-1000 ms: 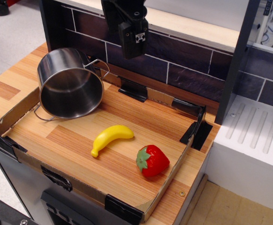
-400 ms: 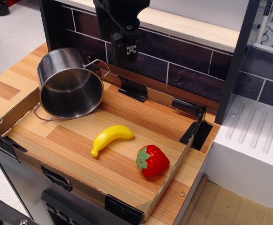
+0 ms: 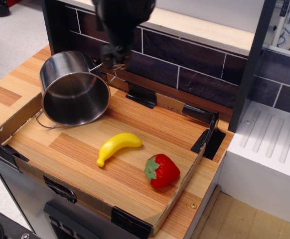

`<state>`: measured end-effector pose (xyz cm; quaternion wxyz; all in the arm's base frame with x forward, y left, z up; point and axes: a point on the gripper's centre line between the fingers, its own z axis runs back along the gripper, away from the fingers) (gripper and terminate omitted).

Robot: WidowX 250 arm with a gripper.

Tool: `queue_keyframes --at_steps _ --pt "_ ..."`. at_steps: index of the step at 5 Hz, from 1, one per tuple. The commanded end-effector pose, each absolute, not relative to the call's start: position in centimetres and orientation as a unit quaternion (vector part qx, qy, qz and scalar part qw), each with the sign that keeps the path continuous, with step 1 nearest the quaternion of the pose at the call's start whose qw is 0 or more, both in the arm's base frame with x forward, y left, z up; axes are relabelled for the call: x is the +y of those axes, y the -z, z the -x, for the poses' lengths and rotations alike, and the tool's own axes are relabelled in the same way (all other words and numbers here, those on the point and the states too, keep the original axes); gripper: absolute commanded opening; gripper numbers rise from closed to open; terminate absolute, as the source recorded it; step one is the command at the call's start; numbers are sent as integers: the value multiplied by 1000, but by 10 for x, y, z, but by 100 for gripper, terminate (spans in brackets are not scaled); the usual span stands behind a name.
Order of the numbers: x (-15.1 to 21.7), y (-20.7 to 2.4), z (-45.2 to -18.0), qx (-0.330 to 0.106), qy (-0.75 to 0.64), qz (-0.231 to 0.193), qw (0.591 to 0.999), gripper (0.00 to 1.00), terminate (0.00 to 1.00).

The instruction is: Upright metal pot

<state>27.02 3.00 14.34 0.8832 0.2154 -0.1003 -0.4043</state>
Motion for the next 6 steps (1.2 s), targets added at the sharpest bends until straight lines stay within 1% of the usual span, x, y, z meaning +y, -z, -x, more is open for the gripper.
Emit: queue_keyframes --at_steps 1,2,3,6 --pt "53 -130 -280 -96 407 -299 857 100 0" --pt "61 -121 -282 -116 386 -299 865 100 0" --pt "67 -110 -282 -113 386 -303 864 100 0" --pt "77 -88 -287 -119 373 -316 864 100 0"
